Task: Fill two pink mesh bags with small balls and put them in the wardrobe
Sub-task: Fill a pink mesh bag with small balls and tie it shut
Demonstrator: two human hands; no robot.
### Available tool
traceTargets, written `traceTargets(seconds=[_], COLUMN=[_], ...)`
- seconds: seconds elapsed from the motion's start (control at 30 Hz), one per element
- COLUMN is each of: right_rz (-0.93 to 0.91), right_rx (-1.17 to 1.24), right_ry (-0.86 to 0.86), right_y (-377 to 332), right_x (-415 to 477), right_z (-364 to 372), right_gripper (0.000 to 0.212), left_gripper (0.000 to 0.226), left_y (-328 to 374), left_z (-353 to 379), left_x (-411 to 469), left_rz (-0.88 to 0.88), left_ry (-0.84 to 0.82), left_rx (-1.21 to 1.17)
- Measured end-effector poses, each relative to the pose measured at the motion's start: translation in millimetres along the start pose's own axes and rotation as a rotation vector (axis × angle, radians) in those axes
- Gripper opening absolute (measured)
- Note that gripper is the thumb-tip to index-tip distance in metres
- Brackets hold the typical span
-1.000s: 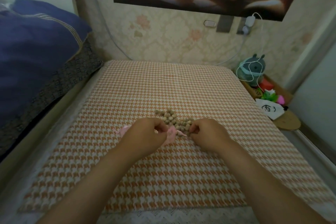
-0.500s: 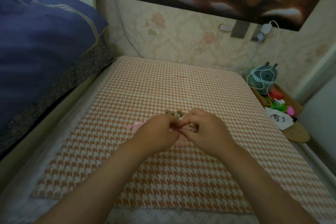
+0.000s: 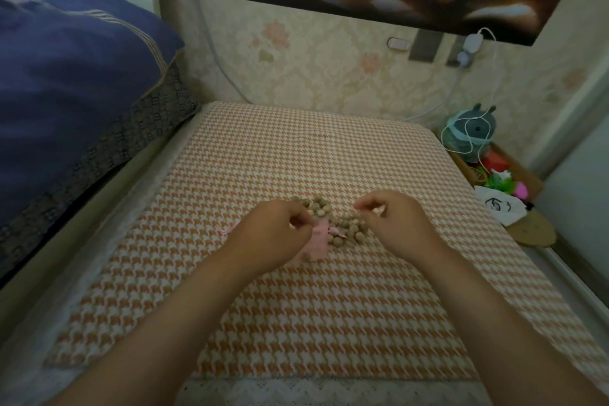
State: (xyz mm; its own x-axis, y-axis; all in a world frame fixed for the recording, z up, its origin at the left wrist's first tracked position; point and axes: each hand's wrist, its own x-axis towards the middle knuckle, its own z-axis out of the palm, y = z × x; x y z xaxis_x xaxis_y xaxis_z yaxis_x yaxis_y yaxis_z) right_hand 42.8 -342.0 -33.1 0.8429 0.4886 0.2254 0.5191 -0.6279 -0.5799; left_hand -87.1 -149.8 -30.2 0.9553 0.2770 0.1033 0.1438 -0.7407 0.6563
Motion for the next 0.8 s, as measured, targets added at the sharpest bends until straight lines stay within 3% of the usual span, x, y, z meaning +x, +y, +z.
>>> traceTargets(seconds=[0.13,0.3,0.5,0.6,0.67,0.73,0.8], right_rz=[0.078,0.035,0.029,0.056,0.053,-0.020,-0.127], right_rx=[-0.266,-0.443,-0.451,-0.371,-0.180,0.038,0.191], right_ry=[-0.197,-0.168,-0.121,-0.098,0.002,0.102,0.089], right_y=[13.9,5.6,7.6,6.0,-1.4,-17.0,-37.3], right_x=[-7.4,-8.5,-6.4,-7.3,-5.8,-6.4,-11.8], right_z=[16.6,33.2,39.3,34.2,25.0,15.1,8.8], right_gripper=[0.009,0.018,0.019,0.014,0.009,0.008,0.011], left_gripper=[0.011,0.012,0.015,0.016,0.018,0.022,0.023], left_y=[-1.4,1.2,5.4,6.7,5.2,2.5,0.5], left_z=[2.4,5.2,5.9,5.1,4.5,4.1,3.1], left_x=[-0.4,-1.3,-3.2,-3.0,-2.8,-1.6,-0.1], left_rz=[-0.004,0.011,0.035,0.034,0.037,0.044,0.051], left_ry=[0.000,0.012,-0.009,-0.013,-0.031,-0.053,-0.066], left_rx=[-0.009,-0.031,-0.067,-0.079,-0.067,-0.056,-0.054])
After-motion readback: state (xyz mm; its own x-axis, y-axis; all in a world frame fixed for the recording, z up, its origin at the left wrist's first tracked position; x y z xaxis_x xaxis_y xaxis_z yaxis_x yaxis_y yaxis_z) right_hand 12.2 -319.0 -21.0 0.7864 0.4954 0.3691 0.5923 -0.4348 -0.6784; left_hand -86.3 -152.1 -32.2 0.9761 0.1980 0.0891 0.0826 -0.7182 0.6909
